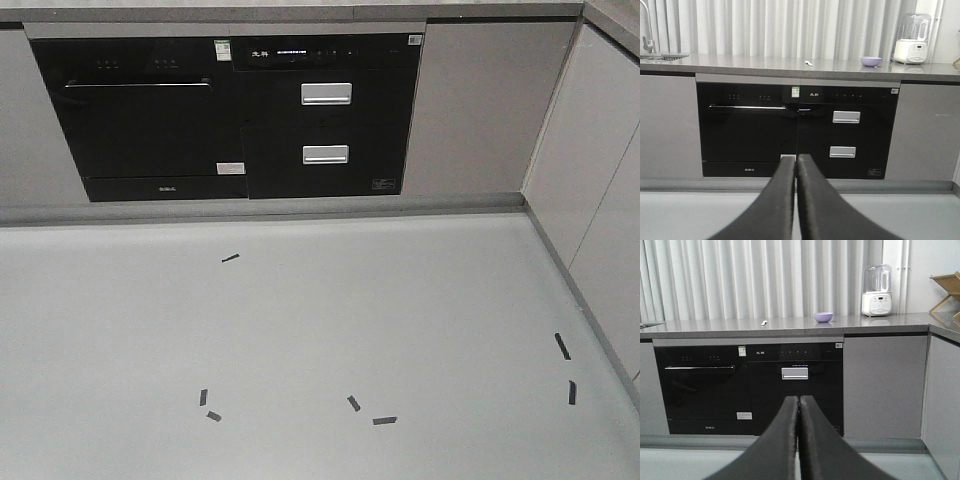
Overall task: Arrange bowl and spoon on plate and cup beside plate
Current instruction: 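Drive the base toward the counter with the spoon and bowl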
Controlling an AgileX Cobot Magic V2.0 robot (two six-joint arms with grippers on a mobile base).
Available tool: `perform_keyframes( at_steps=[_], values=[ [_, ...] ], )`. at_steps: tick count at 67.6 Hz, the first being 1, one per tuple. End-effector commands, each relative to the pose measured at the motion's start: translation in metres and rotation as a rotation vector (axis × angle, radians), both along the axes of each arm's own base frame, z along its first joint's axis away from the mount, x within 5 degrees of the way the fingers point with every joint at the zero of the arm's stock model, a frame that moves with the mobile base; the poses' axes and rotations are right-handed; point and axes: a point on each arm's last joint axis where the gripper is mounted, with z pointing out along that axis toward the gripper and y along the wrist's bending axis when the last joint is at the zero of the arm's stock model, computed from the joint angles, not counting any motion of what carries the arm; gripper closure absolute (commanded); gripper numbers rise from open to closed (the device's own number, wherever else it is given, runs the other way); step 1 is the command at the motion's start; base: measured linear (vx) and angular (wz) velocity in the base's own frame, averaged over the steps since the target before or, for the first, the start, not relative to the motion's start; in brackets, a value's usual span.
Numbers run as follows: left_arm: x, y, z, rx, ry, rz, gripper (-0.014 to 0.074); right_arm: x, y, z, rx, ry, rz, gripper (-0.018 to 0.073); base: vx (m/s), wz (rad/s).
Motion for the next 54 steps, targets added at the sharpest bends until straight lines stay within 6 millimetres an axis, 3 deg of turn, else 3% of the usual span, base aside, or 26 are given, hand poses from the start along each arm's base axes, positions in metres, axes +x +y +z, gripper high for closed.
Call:
perform_keyframes(
  at_steps=[1, 54],
  values=[
    [-0.0025, 0.0000, 0.0130, 0.001, -0.102, 0.002, 0.0603, 0.0005, -0.0003, 0.0023, -0.004, -0.054, -0.007, 0.0570, 0.00, 0.00],
    [-0.0025, 0.0000, 0.0130, 0.001, -0.102, 0.002, 0.0603, 0.0005, -0.0003, 0.0023, -0.004, -0.054, -0.007, 0.0570, 0.00, 0.00]
  ],
)
